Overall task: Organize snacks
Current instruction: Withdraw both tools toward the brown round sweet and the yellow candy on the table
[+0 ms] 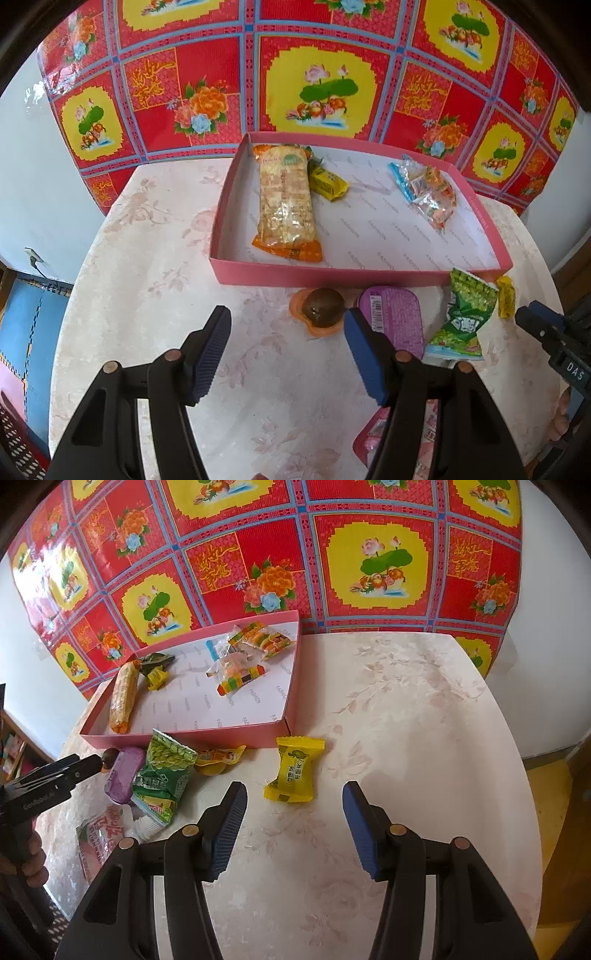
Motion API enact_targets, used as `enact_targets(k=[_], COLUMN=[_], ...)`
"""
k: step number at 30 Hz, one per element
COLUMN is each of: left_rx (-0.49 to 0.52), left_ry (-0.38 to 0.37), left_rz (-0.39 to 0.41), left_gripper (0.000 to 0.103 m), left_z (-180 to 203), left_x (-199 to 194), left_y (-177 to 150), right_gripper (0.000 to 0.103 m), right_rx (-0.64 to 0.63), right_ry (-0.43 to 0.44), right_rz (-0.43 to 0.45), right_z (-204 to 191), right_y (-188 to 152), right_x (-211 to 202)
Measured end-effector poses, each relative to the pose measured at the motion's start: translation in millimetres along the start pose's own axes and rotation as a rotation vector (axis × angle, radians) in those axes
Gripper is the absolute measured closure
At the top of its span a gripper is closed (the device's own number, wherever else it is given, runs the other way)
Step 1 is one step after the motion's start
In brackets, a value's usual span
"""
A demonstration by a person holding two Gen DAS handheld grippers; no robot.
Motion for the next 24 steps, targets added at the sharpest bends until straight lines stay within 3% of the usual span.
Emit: enact_targets(k=[5,11,22,24], left_rx=[-0.005,-0.04,-0.016,-0.021], left_ry=[0.018,-0.02,-0.061,-0.061], left_rz=[0.003,-0.001,0.028,0.036], left_gripper=[0.036,0.04,0.068,0.068], left_z=[1,-2,9,9], left_x=[7,12,9,7], left_y=[-3,-4,-1,0], right_gripper=[0.048,0.048,0.048,0.048], right_rx=[-0.005,0.004,0.018,0.018], right_ry=[0.0,0.008,0.023,0.024], right_rz=[-0.008,-0.004,0.008,0.02], right_z=[0,-1,-4,-4], right_y=[1,2,3,4], right_x=[7,14,21,21])
Point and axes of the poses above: each gripper's, at about its wrist camera, not at the fingertips, and x roughly the way its jaws point, z to its right, y to its top, the point moved 5 cm from there along x, roughly the way its jaws point, and after that the axes turned 1 degree about x, right-handed, at the moved point
